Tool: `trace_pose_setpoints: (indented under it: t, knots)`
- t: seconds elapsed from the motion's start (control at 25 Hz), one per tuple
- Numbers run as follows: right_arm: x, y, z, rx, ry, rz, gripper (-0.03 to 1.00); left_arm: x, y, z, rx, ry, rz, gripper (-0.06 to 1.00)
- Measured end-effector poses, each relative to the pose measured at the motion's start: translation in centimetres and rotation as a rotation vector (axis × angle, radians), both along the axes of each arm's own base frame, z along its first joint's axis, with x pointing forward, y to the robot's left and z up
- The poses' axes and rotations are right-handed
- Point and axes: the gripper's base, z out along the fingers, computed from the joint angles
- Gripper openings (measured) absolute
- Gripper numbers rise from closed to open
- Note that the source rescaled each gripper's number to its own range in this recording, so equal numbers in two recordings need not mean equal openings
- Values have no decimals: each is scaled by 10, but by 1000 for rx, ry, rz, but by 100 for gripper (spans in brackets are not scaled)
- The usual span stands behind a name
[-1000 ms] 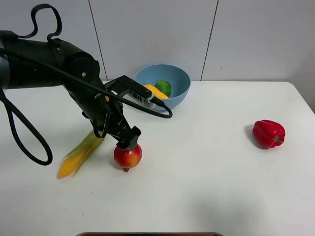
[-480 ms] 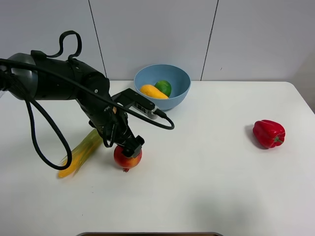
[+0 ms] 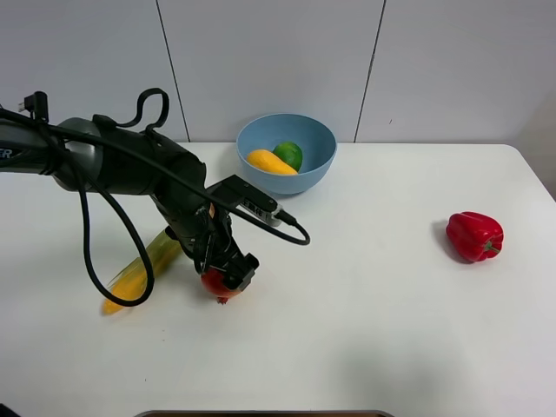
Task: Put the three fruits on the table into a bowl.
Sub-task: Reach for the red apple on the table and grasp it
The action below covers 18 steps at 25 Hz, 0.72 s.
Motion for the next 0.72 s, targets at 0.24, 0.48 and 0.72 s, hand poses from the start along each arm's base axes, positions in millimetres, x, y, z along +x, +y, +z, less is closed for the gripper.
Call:
trace_pose_setpoints:
  t: [0.24, 0.48, 0.72]
  knots:
    - [0, 0, 0, 0, 0, 0, 84, 2, -2, -13, 1, 13, 8, 100]
    - [0, 0, 0, 0, 0, 0, 84, 1, -2, -26, 24, 39, 9, 100]
    - [0, 0, 0, 0, 0, 0, 84, 4, -4, -25, 1, 14, 8, 100]
